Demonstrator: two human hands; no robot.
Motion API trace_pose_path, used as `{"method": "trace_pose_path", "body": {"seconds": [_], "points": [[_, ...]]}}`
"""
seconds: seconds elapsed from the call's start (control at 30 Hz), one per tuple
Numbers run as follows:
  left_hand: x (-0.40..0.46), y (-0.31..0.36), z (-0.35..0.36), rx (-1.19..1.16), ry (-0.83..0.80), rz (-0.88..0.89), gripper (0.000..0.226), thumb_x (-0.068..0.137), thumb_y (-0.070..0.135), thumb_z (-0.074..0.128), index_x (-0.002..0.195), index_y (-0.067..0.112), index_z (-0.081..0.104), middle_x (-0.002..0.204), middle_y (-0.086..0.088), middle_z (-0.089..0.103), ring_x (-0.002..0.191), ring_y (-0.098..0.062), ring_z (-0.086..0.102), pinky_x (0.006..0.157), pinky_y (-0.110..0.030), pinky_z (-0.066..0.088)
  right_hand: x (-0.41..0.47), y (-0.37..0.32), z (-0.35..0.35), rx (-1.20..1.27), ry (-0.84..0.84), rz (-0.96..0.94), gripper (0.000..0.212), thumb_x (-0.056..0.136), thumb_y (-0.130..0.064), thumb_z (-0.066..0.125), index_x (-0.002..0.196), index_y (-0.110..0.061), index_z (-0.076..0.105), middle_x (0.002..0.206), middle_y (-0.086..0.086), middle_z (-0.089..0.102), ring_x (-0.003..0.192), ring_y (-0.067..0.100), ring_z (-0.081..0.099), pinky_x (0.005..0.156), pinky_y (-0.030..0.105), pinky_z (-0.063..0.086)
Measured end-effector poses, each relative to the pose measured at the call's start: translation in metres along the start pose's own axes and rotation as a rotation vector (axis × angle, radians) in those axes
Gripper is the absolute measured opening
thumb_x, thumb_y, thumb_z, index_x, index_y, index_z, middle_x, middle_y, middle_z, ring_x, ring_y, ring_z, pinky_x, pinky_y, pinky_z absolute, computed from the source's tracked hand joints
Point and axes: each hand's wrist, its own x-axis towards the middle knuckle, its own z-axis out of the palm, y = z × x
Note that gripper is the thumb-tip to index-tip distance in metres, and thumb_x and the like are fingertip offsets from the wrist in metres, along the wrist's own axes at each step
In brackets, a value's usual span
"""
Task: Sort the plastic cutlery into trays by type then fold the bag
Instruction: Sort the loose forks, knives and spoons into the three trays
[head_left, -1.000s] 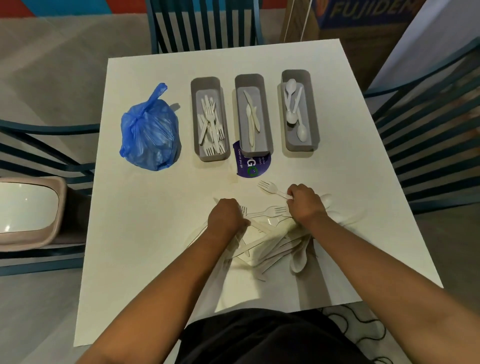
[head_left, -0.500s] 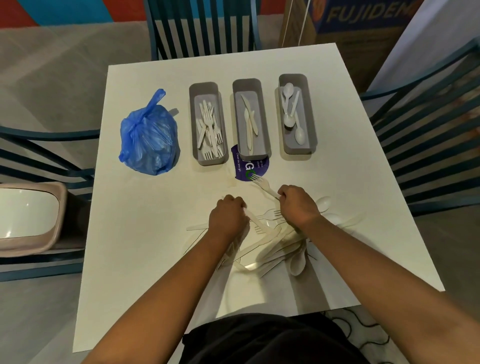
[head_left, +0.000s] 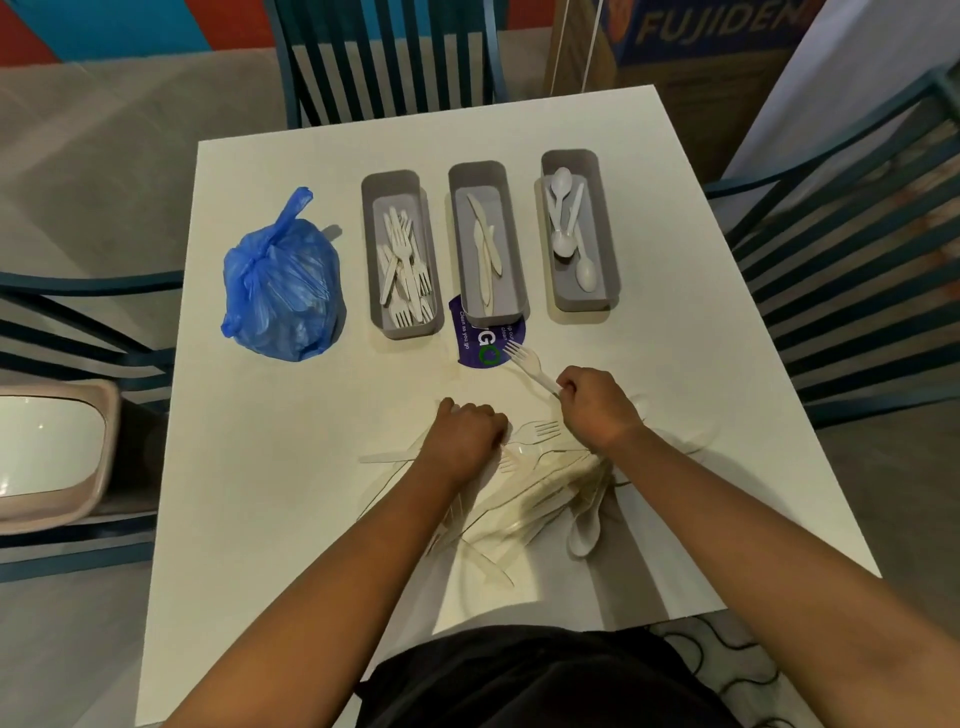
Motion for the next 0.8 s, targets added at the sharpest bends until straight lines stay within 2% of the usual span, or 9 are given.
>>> {"method": "trace_pose_path", "body": {"seconds": [0.1,0.23,0.47,0.67,0.73,0.8], "points": [[0.002,-0.011,-0.01,-0.016,0.041,-0.012,0.022,0.093,0.012,0.041,0.106,0.015,0.058,0.109,-0.005,0.06,0.106,-0.025,0.055,0.107,-0.037,0.023,0.001,0.0,0.0,0.048,0.015,-0.024,0.021,0.095,-0.01,0.046,0.104,-0.005,0.063,0.1,0.014,0.066,0.088,0.028,0.061,0.071,0.027,0.043],[0.002,-0.029,-0.017,-0.018,0.098,-0.047,0.029,0.093,0.009,0.039,0.114,0.018,0.057,0.116,-0.003,0.058,0.112,-0.022,0.053,0.109,-0.035,0.021,0.004,-0.005,-0.001,0.106,0.032,-0.041,0.019,0.096,-0.01,0.046,0.104,-0.004,0.062,0.098,0.013,0.065,0.082,0.02,0.055,0.071,0.026,0.041],[-0.006,-0.044,-0.022,-0.142,0.196,-0.138,0.025,0.093,0.007,0.047,0.113,0.015,0.06,0.12,-0.005,0.06,0.112,-0.024,0.051,0.112,-0.033,0.02,0.006,-0.016,-0.004,0.158,0.044,-0.06,0.017,0.095,-0.01,0.047,0.102,-0.006,0.062,0.096,0.011,0.064,0.08,0.019,0.054,0.069,0.025,0.039],[-0.008,-0.06,-0.02,-0.271,0.303,-0.211,0.022,0.092,0.002,0.047,0.105,0.008,0.063,0.108,-0.01,0.063,0.102,-0.028,0.055,0.114,-0.038,0.018,0.007,-0.024,-0.006,0.215,0.033,-0.055,0.015,0.096,-0.011,0.048,0.102,-0.007,0.061,0.09,0.004,0.058,0.077,0.018,0.052,0.064,0.023,0.038],[-0.009,-0.064,-0.018,-0.356,0.337,-0.254,0.021,0.089,-0.002,0.048,0.1,0.007,0.063,0.101,-0.011,0.064,0.095,-0.029,0.056,0.112,-0.04,0.025,0.009,-0.03,-0.005,0.266,0.024,-0.046,0.016,0.096,-0.012,0.049,0.106,-0.008,0.061,0.093,0.003,0.058,0.08,0.018,0.053,0.066,0.022,0.039],[-0.011,-0.065,-0.017,-0.529,0.388,-0.306,0.019,0.089,-0.004,0.049,0.095,0.007,0.062,0.095,-0.01,0.064,0.087,-0.027,0.054,0.096,-0.035,0.04,0.011,-0.037,-0.004,0.355,0.028,-0.027,0.019,0.096,-0.013,0.049,0.11,-0.007,0.06,0.097,0.003,0.057,0.085,0.018,0.053,0.072,0.023,0.039]]}}
